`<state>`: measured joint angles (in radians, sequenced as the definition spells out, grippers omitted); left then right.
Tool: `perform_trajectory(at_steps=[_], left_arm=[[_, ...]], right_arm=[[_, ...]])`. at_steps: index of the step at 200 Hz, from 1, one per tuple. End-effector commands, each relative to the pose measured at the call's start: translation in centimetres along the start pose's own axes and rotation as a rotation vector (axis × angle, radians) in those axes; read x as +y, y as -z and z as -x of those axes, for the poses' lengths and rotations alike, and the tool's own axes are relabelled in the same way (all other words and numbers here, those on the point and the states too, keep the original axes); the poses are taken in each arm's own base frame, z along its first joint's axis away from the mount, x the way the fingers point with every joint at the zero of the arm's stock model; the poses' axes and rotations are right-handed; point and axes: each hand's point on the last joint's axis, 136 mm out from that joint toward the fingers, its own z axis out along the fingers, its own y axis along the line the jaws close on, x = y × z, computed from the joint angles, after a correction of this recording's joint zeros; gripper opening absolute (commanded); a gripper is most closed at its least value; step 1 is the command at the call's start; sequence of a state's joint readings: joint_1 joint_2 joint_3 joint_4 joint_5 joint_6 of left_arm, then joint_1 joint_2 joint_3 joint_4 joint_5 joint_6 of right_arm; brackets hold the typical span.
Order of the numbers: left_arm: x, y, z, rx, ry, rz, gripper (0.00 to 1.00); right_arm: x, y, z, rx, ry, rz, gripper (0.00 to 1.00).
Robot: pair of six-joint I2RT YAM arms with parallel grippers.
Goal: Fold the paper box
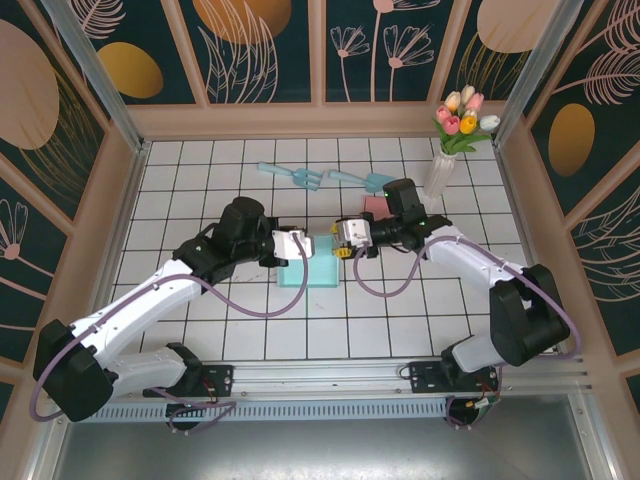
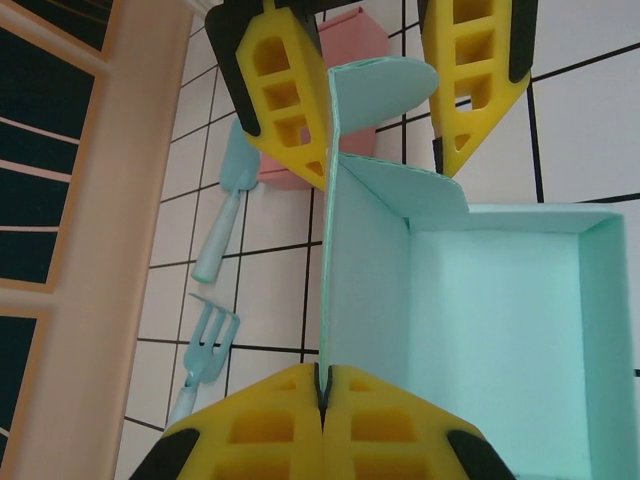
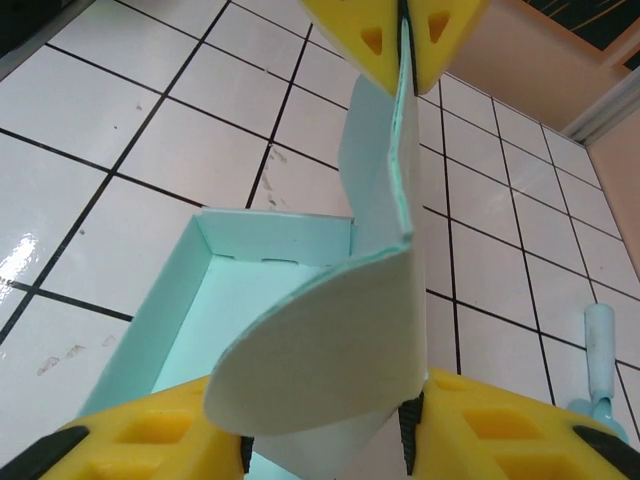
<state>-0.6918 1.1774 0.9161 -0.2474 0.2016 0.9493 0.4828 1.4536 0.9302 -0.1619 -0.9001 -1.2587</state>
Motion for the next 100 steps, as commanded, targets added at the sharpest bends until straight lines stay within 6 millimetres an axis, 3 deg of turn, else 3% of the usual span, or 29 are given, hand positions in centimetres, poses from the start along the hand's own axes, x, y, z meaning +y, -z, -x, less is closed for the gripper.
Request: perform_trajectory(at_steps=[1,100], left_arm=[[0.6,0.1,1.1,-0.052,-0.016,0.017,0.0],[0.2,1.3,3.3,-0.158,-0.004,-0.014,0.0]], right_arm=[[0.6,-0.5,2.1,-0.085,0.025,0.048,0.41],[0.2,-1.3,0.8,-0.03,-0.008,0.011,0.07]])
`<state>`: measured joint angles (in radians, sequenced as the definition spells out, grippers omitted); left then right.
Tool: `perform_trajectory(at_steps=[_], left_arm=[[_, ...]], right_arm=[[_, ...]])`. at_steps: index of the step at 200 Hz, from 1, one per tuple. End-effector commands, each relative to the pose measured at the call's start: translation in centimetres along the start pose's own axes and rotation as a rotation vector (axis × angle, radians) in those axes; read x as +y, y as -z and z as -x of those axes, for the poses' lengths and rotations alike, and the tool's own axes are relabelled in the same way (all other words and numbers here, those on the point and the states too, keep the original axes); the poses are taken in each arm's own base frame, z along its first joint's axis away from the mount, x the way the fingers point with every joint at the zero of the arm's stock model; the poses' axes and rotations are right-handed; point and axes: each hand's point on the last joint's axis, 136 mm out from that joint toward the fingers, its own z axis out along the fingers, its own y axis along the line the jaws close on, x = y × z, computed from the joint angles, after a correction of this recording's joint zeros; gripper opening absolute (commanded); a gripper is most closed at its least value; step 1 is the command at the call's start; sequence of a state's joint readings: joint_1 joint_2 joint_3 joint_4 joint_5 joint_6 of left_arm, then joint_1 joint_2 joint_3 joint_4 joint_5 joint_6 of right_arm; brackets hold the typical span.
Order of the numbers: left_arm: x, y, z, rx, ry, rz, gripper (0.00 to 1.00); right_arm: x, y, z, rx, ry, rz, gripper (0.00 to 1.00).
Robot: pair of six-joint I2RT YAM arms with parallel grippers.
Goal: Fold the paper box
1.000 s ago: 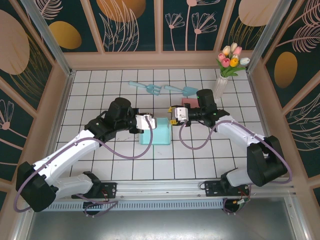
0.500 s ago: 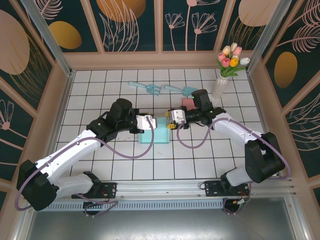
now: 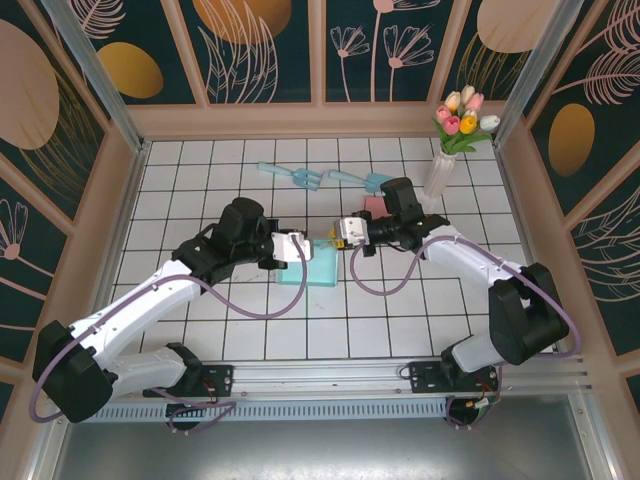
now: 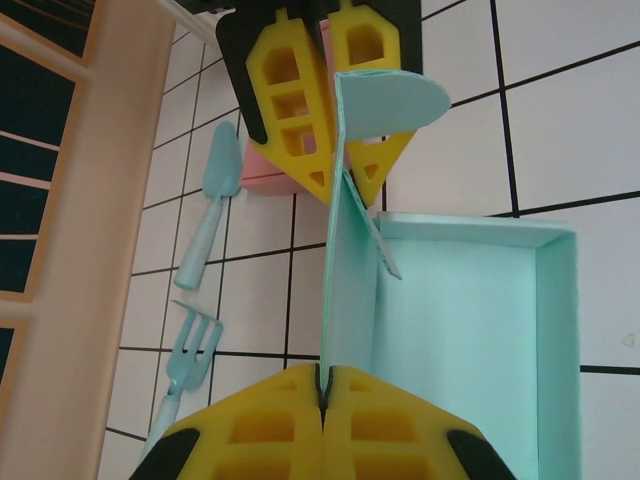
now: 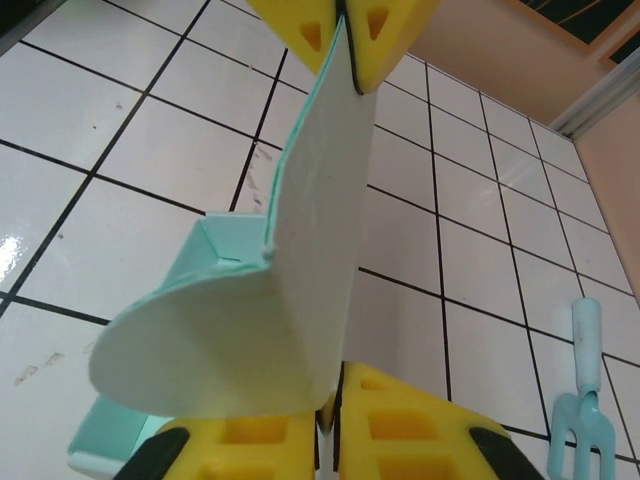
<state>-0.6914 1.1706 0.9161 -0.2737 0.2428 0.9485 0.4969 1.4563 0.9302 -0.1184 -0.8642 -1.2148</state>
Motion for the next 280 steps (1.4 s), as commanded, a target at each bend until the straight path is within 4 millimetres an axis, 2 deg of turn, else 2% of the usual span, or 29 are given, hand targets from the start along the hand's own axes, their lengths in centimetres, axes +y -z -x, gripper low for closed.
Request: perform_trajectory(at_steps=[1,23,29,45,56,66,87,103,109,113,118,120,132,142,154,173,196,212,237,280], left_arm=[[1.0,1.1,3.0,-0.135,-0.011,0.025,0.0],[1.5,1.3,3.3,-0.148,0.002,0.052,0.0],[1.9,1.5,3.5,-0.154,0.009,0.071,0.05],[3.4,2.0,4.0,-0.179,0.058,0.149,0.26],[4.2,2.5,4.3,-0.199,0.082,0.195,0.49],[4.8,2.8,4.4,-0.21,0.1,0.236,0.58],[6.9,3.9,4.5,-0.229,0.186,0.346,0.61],[10.0,5.8,5.1,-0.287,0.324,0.482,0.58],[11.7,7.0,5.2,-0.319,0.409,0.549,0.61],[13.1,7.9,4.9,-0.329,0.491,0.608,0.72],[15.1,9.2,4.0,-0.325,0.624,0.713,0.94],[15.9,9.8,3.6,-0.322,0.676,0.757,0.97],[19.6,12.6,0.9,-0.276,0.931,0.956,0.99],[20.6,12.8,-2.3,-0.251,1.142,0.999,0.98],[20.0,11.0,-5.7,-0.208,1.358,0.956,0.99],[17.6,7.3,-10.3,-0.05,1.554,0.917,0.99],[15.0,3.6,-13.1,0.058,1.679,0.855,0.99],[13.8,1.4,-13.3,0.071,1.773,0.768,0.99],[12.1,-1.7,-11.9,0.022,1.917,0.567,0.99],[9.7,-3.9,-11.1,-0.012,2.068,0.406,0.98]], right_arm=[[0.9,-0.9,0.7,-0.045,-0.002,0.038,0.06],[0.6,-0.8,0.3,-0.034,-0.021,0.026,0.02],[0.4,-0.6,0.1,-0.03,-0.031,0.019,0.02],[-0.5,-0.1,-0.4,-0.021,-0.065,-0.01,0.01],[-0.9,0.5,-0.9,-0.016,-0.085,-0.029,0.01],[-1.3,1.1,-1.5,-0.006,-0.101,-0.048,0.0],[-2.0,2.3,-2.6,0.007,-0.121,-0.085,0.0],[-2.5,3.1,-3.4,0.013,-0.131,-0.107,0.0],[-2.7,3.4,-3.6,0.013,-0.134,-0.115,0.0],[-2.8,3.6,-3.8,0.012,-0.137,-0.119,0.0],[-2.9,3.8,-3.9,0.01,-0.137,-0.124,0.01],[-2.9,3.9,-3.9,0.008,-0.136,-0.125,0.01],[-3.2,4.2,-4.0,-0.002,-0.128,-0.132,0.01],[-3.3,4.4,-4.1,-0.01,-0.123,-0.139,0.01],[-3.3,4.4,-4.1,-0.017,-0.118,-0.136,0.01],[-3.4,4.4,-3.8,-0.033,-0.104,-0.13,0.01],[-3.4,4.4,-3.9,-0.043,-0.103,-0.12,0.01],[-3.3,4.3,-4.2,-0.04,-0.106,-0.111,0.01],[-3.2,4.3,-4.2,-0.036,-0.105,-0.109,0.01],[-3.3,4.2,-4.4,-0.024,-0.106,-0.11,0.01]])
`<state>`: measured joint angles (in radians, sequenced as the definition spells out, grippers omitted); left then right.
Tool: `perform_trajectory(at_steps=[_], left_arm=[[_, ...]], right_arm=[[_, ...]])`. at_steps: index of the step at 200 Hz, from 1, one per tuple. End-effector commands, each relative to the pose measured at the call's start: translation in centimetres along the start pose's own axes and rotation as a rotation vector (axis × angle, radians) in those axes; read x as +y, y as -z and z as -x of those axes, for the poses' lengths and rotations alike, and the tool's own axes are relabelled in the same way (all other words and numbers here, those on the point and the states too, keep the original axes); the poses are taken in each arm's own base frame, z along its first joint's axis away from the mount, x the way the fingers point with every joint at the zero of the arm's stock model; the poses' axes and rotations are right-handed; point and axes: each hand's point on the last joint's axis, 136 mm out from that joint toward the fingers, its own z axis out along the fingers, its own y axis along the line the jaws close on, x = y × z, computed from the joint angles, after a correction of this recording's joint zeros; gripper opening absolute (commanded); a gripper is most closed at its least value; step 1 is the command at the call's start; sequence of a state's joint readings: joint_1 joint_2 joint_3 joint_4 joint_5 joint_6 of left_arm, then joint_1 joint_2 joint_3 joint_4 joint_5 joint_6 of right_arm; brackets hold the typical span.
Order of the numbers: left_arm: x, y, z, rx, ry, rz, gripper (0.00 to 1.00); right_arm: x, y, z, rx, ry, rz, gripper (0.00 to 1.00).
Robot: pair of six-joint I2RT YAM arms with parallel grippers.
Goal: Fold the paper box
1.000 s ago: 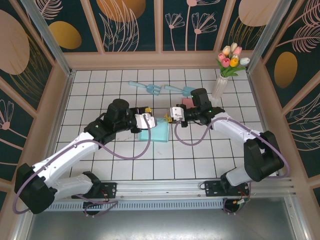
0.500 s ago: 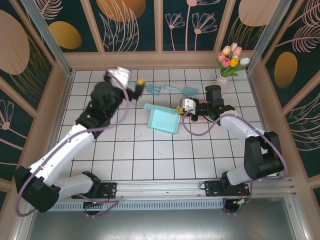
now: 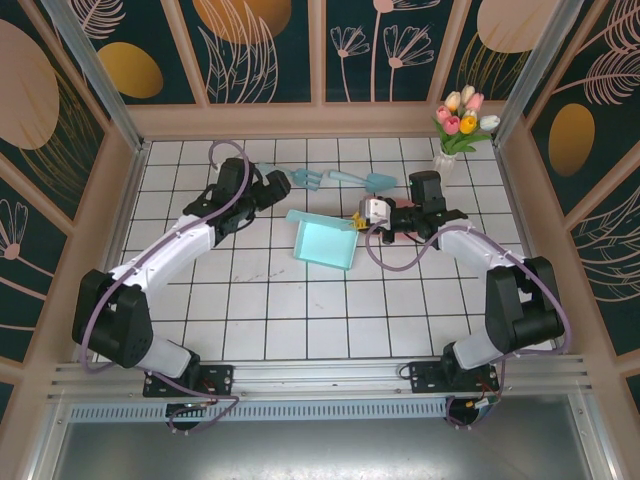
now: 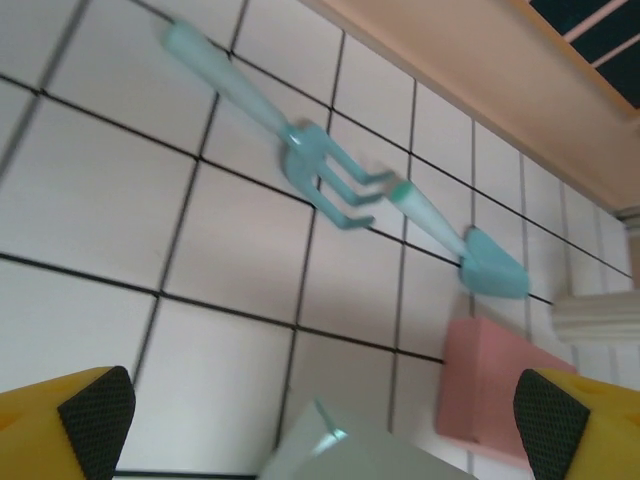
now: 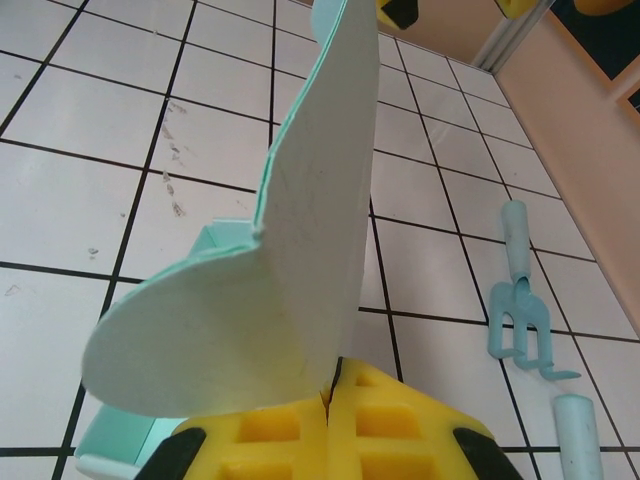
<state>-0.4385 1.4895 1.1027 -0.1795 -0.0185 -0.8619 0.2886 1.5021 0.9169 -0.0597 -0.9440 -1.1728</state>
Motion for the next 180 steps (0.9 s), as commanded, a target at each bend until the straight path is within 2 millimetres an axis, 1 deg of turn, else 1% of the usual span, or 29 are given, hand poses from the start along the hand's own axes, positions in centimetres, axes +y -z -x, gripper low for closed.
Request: perform_trajectory(at_steps=[1,19,36,63,86,112,129,160,180], left_arm=[[-1.1,-0.3,-2.2,0.097,0.13,-0.091,0.99],[-1.3,-0.4,-3.0,0.118,0.159,-0.112,0.98],[-1.7,-0.6,-4.3,0.154,0.166,-0.129,0.99],[-3.1,-0.9,-6.0,0.197,0.152,-0.16,0.98],[-3.8,-1.4,-6.6,0.21,0.134,-0.156,0.98],[-4.6,-1.7,-7.8,0.244,0.137,-0.174,0.96],[-5.3,-1.6,-8.3,0.248,0.124,-0.186,0.95],[-5.8,-1.5,-8.5,0.25,0.123,-0.191,0.93],[-6.6,-1.4,-9.1,0.266,0.133,-0.221,0.9]], right_arm=[[0.2,0.1,0.6,-0.042,0.02,0.024,0.01],[0.2,0.0,0.4,-0.038,0.016,0.024,0.01],[0.1,0.0,0.4,-0.034,0.013,0.019,0.01],[0.2,-0.1,0.3,-0.029,0.014,0.022,0.01],[0.3,-0.3,0.3,-0.022,0.016,0.024,0.01],[0.3,-0.4,0.2,-0.018,0.016,0.025,0.01],[0.3,-0.4,0.0,-0.009,0.014,0.025,0.01],[0.4,-0.7,-0.2,0.006,0.016,0.027,0.01],[0.7,-1.1,-0.5,0.019,0.015,0.035,0.01]])
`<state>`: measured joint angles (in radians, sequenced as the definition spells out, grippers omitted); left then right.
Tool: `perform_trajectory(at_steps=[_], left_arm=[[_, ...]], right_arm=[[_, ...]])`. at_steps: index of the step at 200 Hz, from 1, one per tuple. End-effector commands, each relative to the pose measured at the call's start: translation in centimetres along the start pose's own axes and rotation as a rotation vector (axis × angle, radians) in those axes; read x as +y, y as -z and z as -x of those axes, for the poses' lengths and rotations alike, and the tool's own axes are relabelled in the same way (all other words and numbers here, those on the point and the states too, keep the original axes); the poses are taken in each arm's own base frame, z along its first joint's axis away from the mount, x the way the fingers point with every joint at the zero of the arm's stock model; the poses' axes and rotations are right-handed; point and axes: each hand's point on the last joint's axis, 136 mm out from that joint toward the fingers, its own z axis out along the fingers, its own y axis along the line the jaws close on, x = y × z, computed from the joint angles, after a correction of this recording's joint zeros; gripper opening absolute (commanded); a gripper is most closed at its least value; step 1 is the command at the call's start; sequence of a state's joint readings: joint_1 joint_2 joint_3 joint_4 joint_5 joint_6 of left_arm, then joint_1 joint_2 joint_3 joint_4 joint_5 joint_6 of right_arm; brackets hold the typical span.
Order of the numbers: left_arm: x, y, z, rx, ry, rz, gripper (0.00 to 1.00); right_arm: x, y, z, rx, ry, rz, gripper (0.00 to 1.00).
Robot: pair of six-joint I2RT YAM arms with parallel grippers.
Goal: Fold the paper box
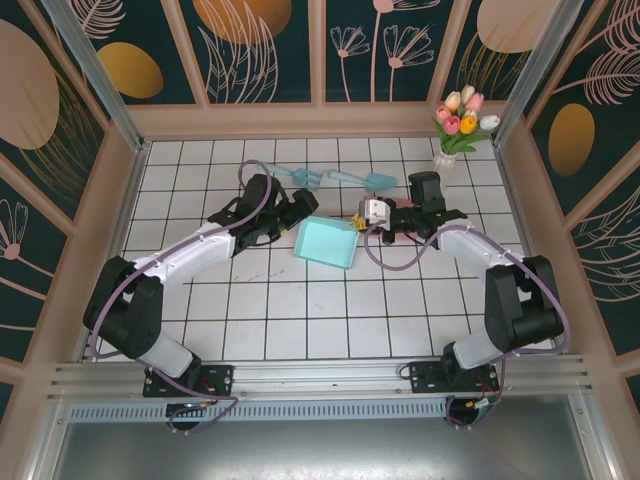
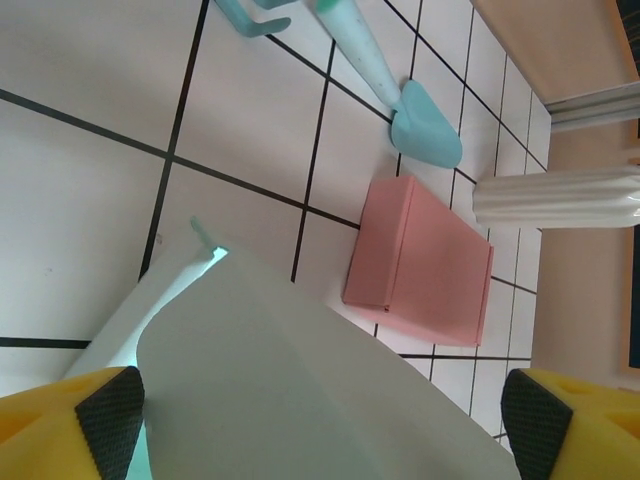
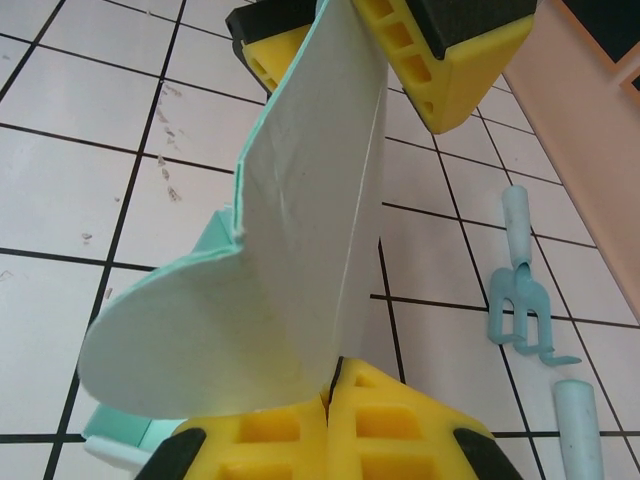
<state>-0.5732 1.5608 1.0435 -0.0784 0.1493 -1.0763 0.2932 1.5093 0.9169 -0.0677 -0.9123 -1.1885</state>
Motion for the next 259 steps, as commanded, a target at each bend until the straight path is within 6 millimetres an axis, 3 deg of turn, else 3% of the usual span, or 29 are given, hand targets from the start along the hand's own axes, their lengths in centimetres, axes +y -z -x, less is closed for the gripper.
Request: perform_trajectory(at_steps=[1,25,54,74,87,95,107,154,173,190,219,238,259], left_arm=[[-3.0,0.0,-0.9,0.028,-0.008,-0.095,0.89],[-3.5,-0.4,-1.7,0.039,-0.032,-0.101,0.77],[-1.6,-0.9,-2.2,0.032,-0.063,-0.048,0.67],[0.7,-1.1,-2.4,0.014,-0.084,0.017,0.65],[1.3,-0.9,-2.3,-0.003,-0.093,0.033,0.65],[2.7,-1.0,-2.8,0.003,-0.093,0.062,0.65],[3.6,-1.1,-3.1,0.003,-0.093,0.079,0.64],[5.7,-1.8,-4.6,0.034,-0.075,0.105,0.58],[6.2,-1.7,-4.7,0.021,-0.075,0.125,0.56],[7.2,-1.5,-4.5,-0.005,-0.073,0.157,0.56],[8.7,-1.1,-4.6,-0.026,-0.056,0.187,0.57],[9.0,-1.0,-5.0,-0.019,-0.051,0.187,0.58],[9.0,-0.5,-4.7,-0.036,-0.048,0.19,0.58]], right_arm=[[0.6,-0.9,0.2,-0.01,0.01,0.039,0.01],[1.1,-1.2,-0.6,0.024,0.016,0.055,0.01],[1.3,-1.4,-1.2,0.067,0.035,0.052,0.03],[1.6,-1.7,-1.7,0.101,0.05,0.058,0.06],[1.9,-1.9,-2.0,0.126,0.062,0.062,0.13],[2.0,-2.0,-2.1,0.141,0.067,0.064,0.18],[2.3,-2.1,-2.5,0.167,0.069,0.071,0.19],[3.2,-1.9,-3.0,0.264,0.079,0.079,0.3],[3.3,-1.5,-3.3,0.313,0.08,0.077,0.39],[3.3,-0.8,-3.5,0.361,0.071,0.068,0.4],[3.0,0.7,-2.7,0.391,0.085,0.014,0.46],[2.3,1.5,-0.8,0.358,0.058,-0.04,0.53],[1.0,2.1,1.8,0.309,-0.027,-0.119,0.53]])
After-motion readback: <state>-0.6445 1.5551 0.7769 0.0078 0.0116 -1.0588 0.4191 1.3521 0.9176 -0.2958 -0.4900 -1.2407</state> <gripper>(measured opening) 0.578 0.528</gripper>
